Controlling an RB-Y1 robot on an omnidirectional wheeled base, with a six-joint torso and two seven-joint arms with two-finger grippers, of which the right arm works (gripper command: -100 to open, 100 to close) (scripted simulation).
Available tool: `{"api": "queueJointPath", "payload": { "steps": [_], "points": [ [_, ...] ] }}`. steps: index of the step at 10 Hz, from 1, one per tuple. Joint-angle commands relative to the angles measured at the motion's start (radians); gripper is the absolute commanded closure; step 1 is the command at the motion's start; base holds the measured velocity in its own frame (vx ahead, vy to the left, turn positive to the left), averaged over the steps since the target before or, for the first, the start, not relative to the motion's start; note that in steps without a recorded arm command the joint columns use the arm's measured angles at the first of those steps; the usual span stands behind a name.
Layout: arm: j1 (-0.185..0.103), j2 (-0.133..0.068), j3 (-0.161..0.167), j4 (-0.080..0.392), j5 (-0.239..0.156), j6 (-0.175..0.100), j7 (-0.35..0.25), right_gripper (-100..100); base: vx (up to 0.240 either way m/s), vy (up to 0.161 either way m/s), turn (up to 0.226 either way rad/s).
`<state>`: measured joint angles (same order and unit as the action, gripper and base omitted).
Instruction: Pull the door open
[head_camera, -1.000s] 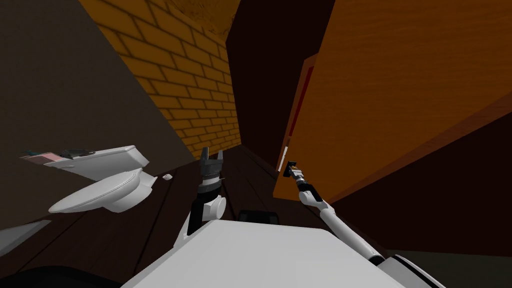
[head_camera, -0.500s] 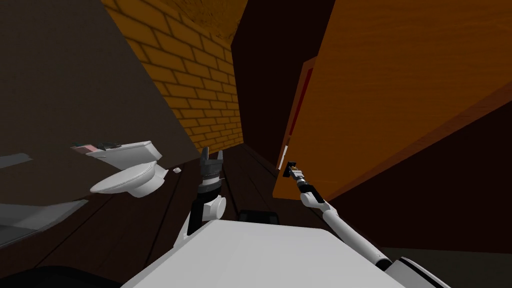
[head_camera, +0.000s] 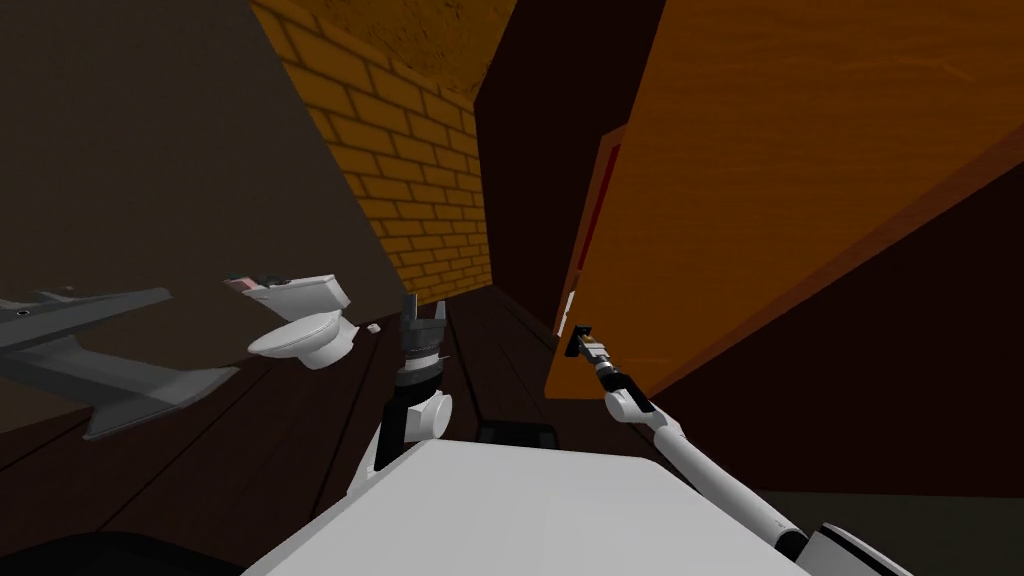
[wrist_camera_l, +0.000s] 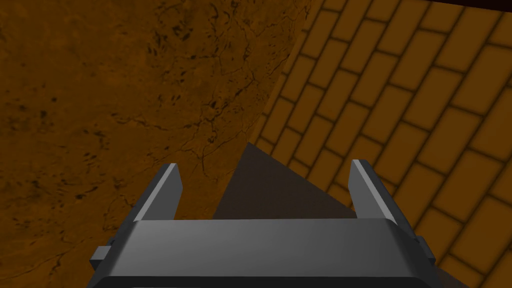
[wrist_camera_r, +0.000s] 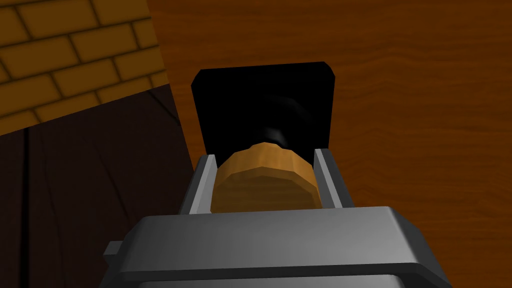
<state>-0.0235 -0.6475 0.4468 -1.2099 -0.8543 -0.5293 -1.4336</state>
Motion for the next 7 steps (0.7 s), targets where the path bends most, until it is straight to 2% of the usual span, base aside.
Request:
{"api": "queueJointPath", "payload": {
  "steps": [1, 2, 3, 4, 7],
  "points": [
    [0.005, -0.018, 0.015, -0.014, -0.001, -0.013, -0.014, 100, -0.190, -0.058, 0.088],
    [0.002, -0.012, 0.010, -0.006, 0.000, -0.006, -0.009, 100, -0.086, -0.023, 0.020],
    [0.011, -0.031, 0.028, -0.013, 0.006, -0.021, -0.029, 100, -0.102, -0.062, 0.092],
    [0.013, -0.037, 0.033, -0.015, 0.008, -0.025, -0.035, 100, -0.162, -0.092, 0.105],
    [0.029, -0.081, 0.069, -0.032, 0.022, -0.060, -0.079, 100, -0.198, -0.096, 0.120]
  ]
}}
